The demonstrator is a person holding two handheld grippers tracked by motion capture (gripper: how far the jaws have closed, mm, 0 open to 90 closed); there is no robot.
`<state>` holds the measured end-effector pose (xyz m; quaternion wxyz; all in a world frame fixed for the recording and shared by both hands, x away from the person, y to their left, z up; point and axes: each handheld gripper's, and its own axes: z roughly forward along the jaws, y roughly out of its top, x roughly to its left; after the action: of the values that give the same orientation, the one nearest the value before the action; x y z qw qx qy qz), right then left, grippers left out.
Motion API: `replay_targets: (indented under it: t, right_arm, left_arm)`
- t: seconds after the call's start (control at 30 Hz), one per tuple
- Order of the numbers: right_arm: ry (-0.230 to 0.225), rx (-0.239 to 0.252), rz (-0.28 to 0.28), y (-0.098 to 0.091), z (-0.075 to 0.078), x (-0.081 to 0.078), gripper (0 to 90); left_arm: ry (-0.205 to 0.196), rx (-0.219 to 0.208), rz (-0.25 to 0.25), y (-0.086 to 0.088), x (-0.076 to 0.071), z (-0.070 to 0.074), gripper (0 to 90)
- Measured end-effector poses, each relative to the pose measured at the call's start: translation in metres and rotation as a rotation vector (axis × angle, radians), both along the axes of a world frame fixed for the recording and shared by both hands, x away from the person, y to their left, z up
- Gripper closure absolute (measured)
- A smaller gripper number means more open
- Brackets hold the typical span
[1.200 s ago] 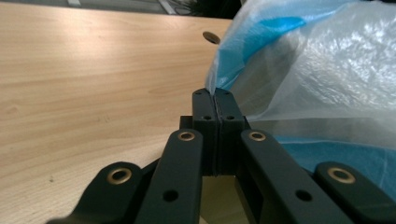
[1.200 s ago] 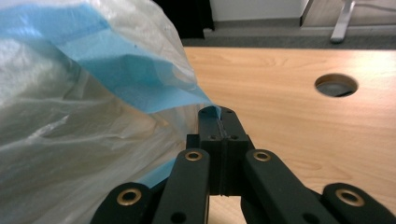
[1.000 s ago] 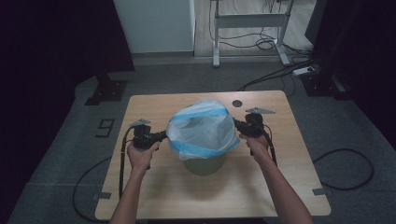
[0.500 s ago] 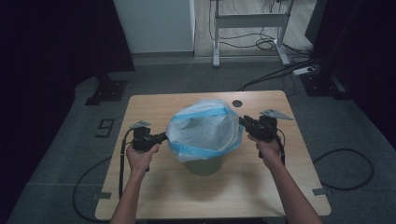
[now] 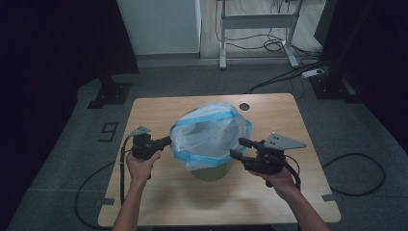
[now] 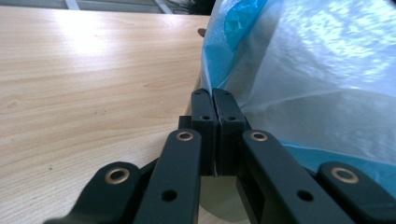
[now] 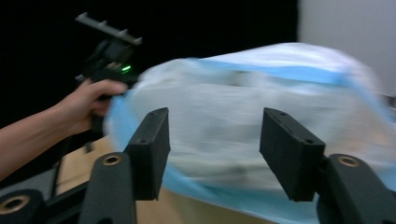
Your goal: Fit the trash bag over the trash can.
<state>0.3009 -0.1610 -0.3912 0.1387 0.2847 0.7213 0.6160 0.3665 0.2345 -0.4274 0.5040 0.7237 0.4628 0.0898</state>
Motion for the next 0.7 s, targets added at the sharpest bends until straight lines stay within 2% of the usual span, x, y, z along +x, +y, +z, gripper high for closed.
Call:
replay_targets:
  t: [0.1, 0.23, 0.33, 0.4, 0.47, 0.6, 0.7]
  right_arm:
    - [-0.011, -0.022, 0.033, 0.016, -0.001, -0.007, 38.7]
    - [-0.013, -0.001, 0.040, 0.016, -0.009, -0.015, 38.8]
    - [-0.016, -0.011, 0.032, 0.013, -0.019, -0.021, 39.0]
    - [-0.017, -0.025, 0.022, 0.011, -0.027, -0.020, 39.2]
    - [-0.005, -0.020, 0.012, 0.011, -0.034, -0.019, 39.4]
    - [-0.028, -0.054, 0.001, 0.014, -0.045, -0.019, 39.5]
    - [-0.040, -0.083, -0.030, 0.017, -0.053, -0.019, 39.8]
  left_arm:
    - [-0.009, -0.004, 0.000, 0.003, -0.004, 0.002, 87.7]
    - [-0.018, -0.005, 0.000, 0.006, -0.008, 0.005, 87.5]
    - [-0.021, -0.009, -0.004, 0.008, -0.009, 0.005, 87.3]
    - [-0.019, -0.009, -0.006, 0.008, -0.008, 0.005, 87.1]
    - [-0.017, -0.010, -0.010, 0.007, -0.009, 0.005, 87.0]
    - [-0.008, -0.007, -0.016, 0.004, -0.007, 0.001, 86.9]
    - [-0.005, -0.009, -0.019, 0.004, -0.007, -0.001, 86.9]
